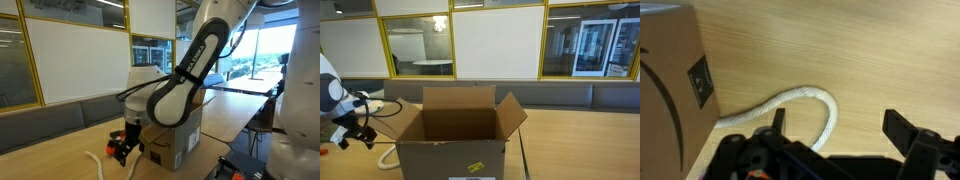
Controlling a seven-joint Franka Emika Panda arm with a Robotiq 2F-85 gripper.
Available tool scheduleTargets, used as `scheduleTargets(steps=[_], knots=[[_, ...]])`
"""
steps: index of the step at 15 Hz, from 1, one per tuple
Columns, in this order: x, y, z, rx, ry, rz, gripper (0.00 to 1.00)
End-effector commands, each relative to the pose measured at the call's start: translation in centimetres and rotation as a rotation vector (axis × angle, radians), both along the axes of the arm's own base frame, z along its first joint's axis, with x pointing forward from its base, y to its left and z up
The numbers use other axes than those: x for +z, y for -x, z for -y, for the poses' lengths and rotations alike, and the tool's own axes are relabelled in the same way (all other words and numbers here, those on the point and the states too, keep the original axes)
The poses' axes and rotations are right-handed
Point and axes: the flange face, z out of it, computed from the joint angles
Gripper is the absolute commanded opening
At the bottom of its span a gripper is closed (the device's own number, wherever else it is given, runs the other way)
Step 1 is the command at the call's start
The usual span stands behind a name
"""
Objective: Put the objects on the left inside the box
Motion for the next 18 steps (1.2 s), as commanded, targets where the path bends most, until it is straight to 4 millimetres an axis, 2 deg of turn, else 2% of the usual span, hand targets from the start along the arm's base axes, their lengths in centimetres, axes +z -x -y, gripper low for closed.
scheduleTargets(steps=[1, 5, 8, 14, 18], knots=[[-3.9, -1.2, -2.0, 0.119, 0.011, -0.067, 1.00], [-7.8, -2.1, -3.8, 0.220, 0.057, -0.124, 1.00], [-9.7, -2.8, -5.3, 0.285, 0.082, -0.142, 1.00], [-10.4, -4.1, -8.9, 0.386, 0.137, -0.112, 1.00], [-11.5, -4.4, -9.9, 0.426, 0.154, -0.101, 1.00]])
